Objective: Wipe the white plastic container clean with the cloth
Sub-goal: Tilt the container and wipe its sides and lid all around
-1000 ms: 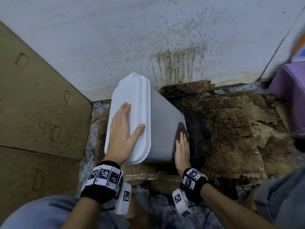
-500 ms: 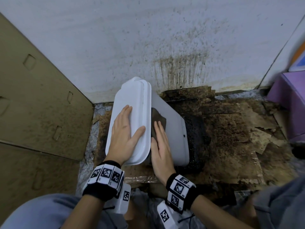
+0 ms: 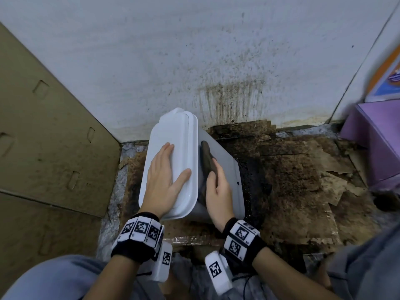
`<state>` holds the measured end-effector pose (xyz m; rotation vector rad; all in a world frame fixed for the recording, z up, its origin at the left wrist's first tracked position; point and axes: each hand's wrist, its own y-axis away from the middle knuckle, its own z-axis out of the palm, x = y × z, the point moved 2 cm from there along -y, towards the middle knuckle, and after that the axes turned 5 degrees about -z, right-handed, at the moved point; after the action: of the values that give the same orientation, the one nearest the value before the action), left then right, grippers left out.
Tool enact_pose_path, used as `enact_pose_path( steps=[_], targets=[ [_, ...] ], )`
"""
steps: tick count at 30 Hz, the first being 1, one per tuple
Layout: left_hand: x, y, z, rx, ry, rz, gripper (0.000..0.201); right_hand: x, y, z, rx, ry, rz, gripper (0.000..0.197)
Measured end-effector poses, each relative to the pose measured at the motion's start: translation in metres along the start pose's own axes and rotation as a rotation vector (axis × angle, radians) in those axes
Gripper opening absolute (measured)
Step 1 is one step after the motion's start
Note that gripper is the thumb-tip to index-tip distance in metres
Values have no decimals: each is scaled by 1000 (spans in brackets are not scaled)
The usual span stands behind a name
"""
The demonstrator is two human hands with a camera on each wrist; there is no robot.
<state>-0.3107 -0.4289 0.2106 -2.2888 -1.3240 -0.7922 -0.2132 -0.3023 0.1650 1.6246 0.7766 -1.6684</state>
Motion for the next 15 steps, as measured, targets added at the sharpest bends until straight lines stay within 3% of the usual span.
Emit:
enact_pose_path(
  steps=[6, 9, 15],
  targets=[
    [13, 0, 7, 13, -22, 6, 81, -40, -14, -9, -62, -181, -100, 44],
    [26, 1, 12, 20, 18, -23, 73, -46, -14, -12, -140, -69, -119, 45],
    [42, 2, 28, 23, -87, 59, 72, -51, -17, -29, -222, 286, -160, 49]
  ],
)
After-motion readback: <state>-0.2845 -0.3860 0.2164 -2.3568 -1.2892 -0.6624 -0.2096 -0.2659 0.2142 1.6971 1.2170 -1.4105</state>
